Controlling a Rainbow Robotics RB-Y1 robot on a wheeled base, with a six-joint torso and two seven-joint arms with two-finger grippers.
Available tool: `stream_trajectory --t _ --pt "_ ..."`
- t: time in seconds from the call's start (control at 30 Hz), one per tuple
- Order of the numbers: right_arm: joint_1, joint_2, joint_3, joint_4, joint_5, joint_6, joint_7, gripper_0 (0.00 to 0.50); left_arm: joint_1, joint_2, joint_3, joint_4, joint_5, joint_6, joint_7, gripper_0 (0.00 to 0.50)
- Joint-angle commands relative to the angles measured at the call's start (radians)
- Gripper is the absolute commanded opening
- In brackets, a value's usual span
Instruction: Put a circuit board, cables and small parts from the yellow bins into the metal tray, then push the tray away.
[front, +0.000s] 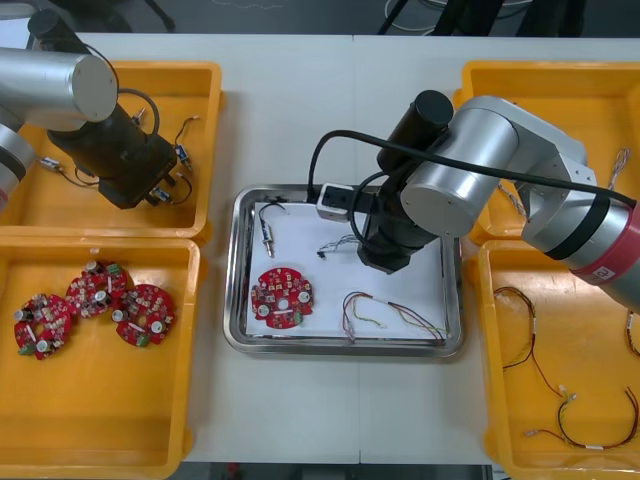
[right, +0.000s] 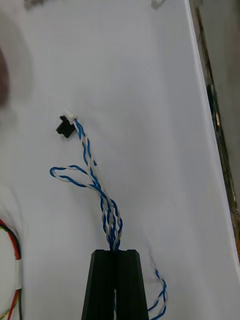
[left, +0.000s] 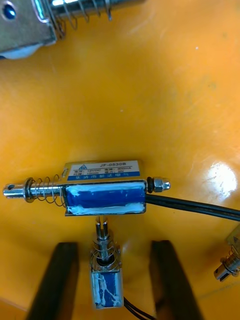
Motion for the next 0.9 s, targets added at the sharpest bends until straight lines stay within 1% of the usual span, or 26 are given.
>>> stream_trajectory --t 0.03,0.17,0.33,0.4,0.47,0.57,0.6,0.63,0.67,0.7,0.73,0.77,0.83,0.9 --pt "-0.039 -0.028 0.015 0.019 0.021 -0.011 0.058 0.000 -0.033 -0.016 -0.020 0.004 0.008 0.010 -0.058 0.000" --pt "-0.039 -0.042 0.020 0.029 0.028 -0.018 0.065 0.000 -0.033 -0.016 -0.020 0.004 0.010 0.010 -0.058 0.000" --pt "-0.039 -0.074 0.058 0.030 0.038 -0.071 0.068 0.000 -0.032 -0.014 -0.019 -0.003 0.012 0.013 -0.059 0.000" --pt "-0.039 -0.079 0.060 0.029 0.038 -0.072 0.068 0.000 -0.032 -0.006 -0.011 -0.011 0.015 0.025 -0.059 0.000" --pt "-0.039 -0.080 0.060 0.030 0.037 -0.072 0.068 0.000 -0.032 0.006 0.006 -0.023 0.013 0.053 -0.061 0.000" --pt "-0.039 -0.082 0.060 0.038 0.038 -0.072 0.068 0.000 -0.033 0.038 0.046 -0.072 0.015 0.136 -0.069 0.000" --pt "-0.039 -0.082 0.060 0.041 0.038 -0.072 0.068 0.012 -0.033 0.043 0.052 -0.082 0.015 0.151 -0.069 0.000" --pt "-0.039 -0.083 0.060 0.045 0.037 -0.072 0.070 0.046 -0.033 0.056 0.066 -0.105 0.015 0.178 -0.070 0.000" --pt "-0.039 -0.082 0.060 0.045 0.034 -0.072 0.065 0.106 -0.032 0.067 0.080 -0.128 0.016 0.208 -0.070 0.000" --pt "-0.039 -0.082 0.060 0.045 0.032 -0.072 0.065 0.144 -0.032 0.075 0.084 -0.140 0.018 0.220 -0.070 0.000" --pt "-0.039 -0.083 0.060 0.045 0.028 -0.074 0.064 0.218 -0.033 0.092 0.093 -0.168 0.022 0.249 -0.070 0.000" --pt "-0.039 -0.082 0.058 0.045 0.026 -0.072 0.062 0.403 -0.033 0.104 0.101 -0.192 0.025 0.275 -0.070 0.000" --pt "-0.039 -0.082 0.060 0.045 0.024 -0.072 0.062 0.500 -0.032 0.121 0.103 -0.240 0.027 0.312 -0.069 0.000" --pt "-0.039 -0.082 0.060 0.042 0.024 -0.074 0.061 0.500 -0.032 0.133 0.103 -0.287 0.022 0.344 -0.067 0.000"
